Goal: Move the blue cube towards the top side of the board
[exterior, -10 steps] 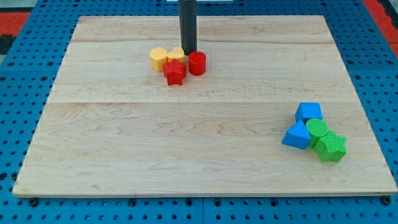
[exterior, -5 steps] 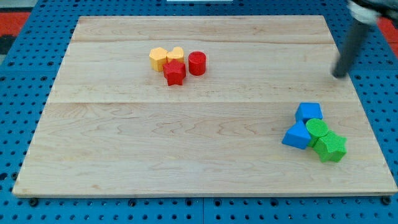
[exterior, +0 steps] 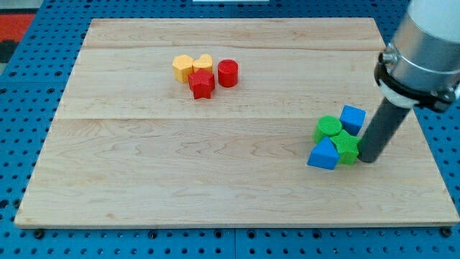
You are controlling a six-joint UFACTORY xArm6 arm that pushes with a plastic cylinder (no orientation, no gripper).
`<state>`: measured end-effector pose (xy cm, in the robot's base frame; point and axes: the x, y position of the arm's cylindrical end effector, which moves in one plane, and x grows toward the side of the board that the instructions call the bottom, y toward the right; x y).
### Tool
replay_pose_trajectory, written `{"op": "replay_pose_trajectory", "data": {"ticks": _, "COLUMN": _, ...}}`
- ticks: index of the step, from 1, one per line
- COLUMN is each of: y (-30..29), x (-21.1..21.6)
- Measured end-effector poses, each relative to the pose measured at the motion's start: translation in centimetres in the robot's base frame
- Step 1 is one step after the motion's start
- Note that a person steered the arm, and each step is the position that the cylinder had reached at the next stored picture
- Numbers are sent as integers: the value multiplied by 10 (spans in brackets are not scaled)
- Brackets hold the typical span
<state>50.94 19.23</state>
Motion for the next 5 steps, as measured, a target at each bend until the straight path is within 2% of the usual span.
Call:
{"op": "replay_pose_trajectory", "data": {"ticks": 1, "y": -9, "x": -31}}
{"op": "replay_pose_trajectory", "data": {"ticks": 2, "y": -16, "x": -33}}
{"op": "replay_pose_trajectory", "data": {"ticks": 5, "y": -3, "x": -103}}
